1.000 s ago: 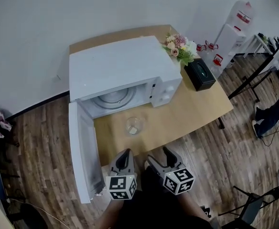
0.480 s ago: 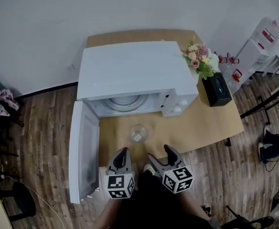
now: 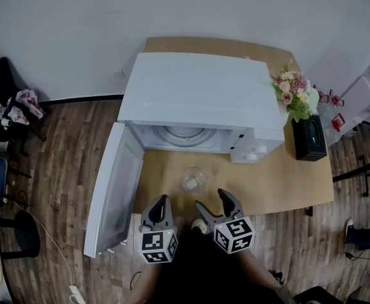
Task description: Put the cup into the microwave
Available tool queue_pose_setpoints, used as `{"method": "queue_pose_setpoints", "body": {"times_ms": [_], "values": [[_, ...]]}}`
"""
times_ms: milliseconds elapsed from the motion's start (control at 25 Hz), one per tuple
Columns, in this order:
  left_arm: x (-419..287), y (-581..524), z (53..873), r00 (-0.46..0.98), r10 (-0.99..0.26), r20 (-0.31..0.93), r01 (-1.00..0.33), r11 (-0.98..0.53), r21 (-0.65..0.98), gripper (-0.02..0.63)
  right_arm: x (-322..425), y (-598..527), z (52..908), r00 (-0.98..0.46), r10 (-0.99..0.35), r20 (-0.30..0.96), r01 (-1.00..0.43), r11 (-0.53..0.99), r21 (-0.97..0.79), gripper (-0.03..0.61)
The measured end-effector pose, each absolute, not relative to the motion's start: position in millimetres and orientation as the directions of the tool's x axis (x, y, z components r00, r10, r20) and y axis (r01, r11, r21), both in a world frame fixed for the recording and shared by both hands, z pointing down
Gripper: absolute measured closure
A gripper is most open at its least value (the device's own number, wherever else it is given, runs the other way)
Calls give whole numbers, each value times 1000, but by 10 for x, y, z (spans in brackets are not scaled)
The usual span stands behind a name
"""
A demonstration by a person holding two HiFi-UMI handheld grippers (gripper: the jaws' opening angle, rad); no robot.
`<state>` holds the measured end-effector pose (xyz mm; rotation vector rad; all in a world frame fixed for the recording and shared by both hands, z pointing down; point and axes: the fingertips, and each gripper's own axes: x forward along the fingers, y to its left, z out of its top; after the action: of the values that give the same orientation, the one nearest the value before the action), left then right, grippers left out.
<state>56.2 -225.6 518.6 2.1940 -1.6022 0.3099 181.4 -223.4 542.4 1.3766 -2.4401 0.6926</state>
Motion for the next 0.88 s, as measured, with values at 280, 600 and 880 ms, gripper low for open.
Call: {"method": "queue_pose_setpoints", "body": {"times_ms": [280,600,880], "values": [[453,-2222,5176,252,-883,396,-964,-192,185,607,1750,-2316,5540,-490,-755,435,-868,465,-171,258],[363,-2155,5249,219,-888,404,-969,-150,196,607,1577,-2416,5686,-497,-761,418,-864,478,-156,249],[334,-2203,5318,222,-882,415,-969,-151,197,607,1448,-2561,5765,-490,-769,410,-870,463,-171,239]]}}
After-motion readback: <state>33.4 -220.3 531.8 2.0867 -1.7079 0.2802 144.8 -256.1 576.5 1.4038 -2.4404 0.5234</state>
